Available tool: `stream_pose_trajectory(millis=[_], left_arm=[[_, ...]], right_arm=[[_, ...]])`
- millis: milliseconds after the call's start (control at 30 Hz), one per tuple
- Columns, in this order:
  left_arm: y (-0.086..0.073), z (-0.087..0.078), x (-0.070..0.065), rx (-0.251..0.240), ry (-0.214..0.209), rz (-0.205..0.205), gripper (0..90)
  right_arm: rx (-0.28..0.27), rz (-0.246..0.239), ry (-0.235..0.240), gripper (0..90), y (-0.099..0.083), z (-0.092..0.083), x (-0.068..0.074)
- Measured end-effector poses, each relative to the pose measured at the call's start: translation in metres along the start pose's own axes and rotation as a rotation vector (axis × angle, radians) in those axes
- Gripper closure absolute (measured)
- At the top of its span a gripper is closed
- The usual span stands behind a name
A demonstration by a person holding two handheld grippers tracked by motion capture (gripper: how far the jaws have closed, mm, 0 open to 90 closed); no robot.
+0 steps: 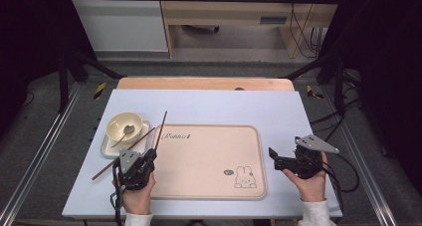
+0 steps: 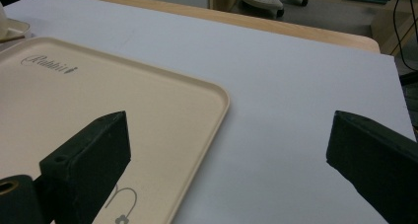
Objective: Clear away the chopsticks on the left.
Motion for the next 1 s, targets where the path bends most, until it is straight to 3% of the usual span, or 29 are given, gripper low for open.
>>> stream_pose_trajectory(millis=[367,633,1000], left_arm=[[-0.020,0.026,0.003,0.056,0.094,-0.039,85.2],[-0.031,0.034,0.012,0.099,0.105,-0.086,85.2],[-0.037,0.045,0.015,0.165,0.131,-0.077,85.2]], right_arm=[[0.012,-0.014,0.002,3.4,-0.001,0.004,0.002],[0.014,-0.011,0.003,3.5,-0.002,0.004,0.003],[0.014,-0.017,0.000,3.6,-0.002,0.004,0.002]])
Point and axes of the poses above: each handheld gripper's, and its own axes: z roughly forward along the jaws, y roughly out of its top, x roughly to its left, the point moved 10 cm from there along z, roughly forward along the jaws, and after that the axes turned 14 degrees about x, right-handed, at the moved point
